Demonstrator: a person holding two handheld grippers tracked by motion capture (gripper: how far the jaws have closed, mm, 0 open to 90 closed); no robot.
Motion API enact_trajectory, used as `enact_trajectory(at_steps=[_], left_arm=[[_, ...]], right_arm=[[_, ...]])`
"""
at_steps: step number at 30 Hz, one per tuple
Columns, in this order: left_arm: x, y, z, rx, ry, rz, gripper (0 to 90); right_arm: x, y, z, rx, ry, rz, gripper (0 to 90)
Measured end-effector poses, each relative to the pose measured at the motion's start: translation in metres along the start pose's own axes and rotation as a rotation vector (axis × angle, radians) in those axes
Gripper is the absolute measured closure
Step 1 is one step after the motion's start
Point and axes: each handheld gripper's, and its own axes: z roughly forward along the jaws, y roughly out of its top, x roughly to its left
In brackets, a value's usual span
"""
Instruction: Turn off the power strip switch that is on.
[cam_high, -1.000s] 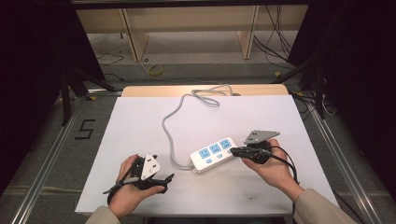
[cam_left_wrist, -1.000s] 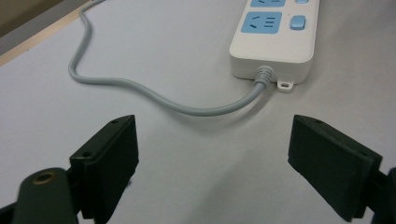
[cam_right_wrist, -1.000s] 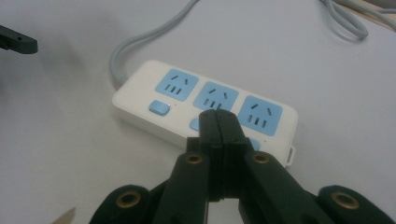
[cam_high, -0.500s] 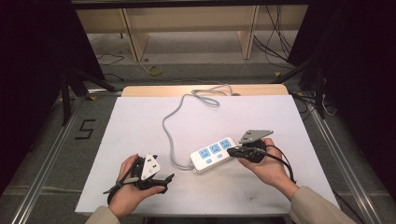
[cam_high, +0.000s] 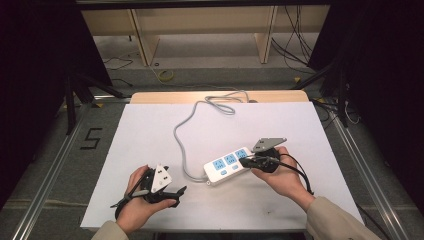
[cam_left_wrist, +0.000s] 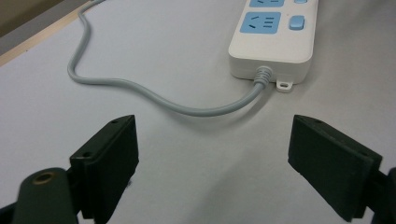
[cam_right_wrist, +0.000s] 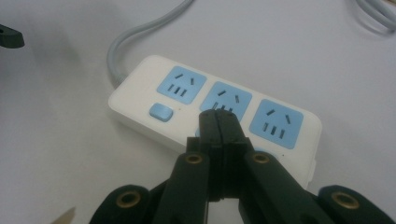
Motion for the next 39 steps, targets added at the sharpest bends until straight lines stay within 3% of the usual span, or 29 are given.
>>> enact_trajectory(at_steps=[39], left_arm=[[0.0, 0.0, 0.0, 0.002, 0.001, 0.002, 15.7]], right_arm=[[0.0, 0.01, 0.033, 0.096, 0.038, -0.013, 90.0]])
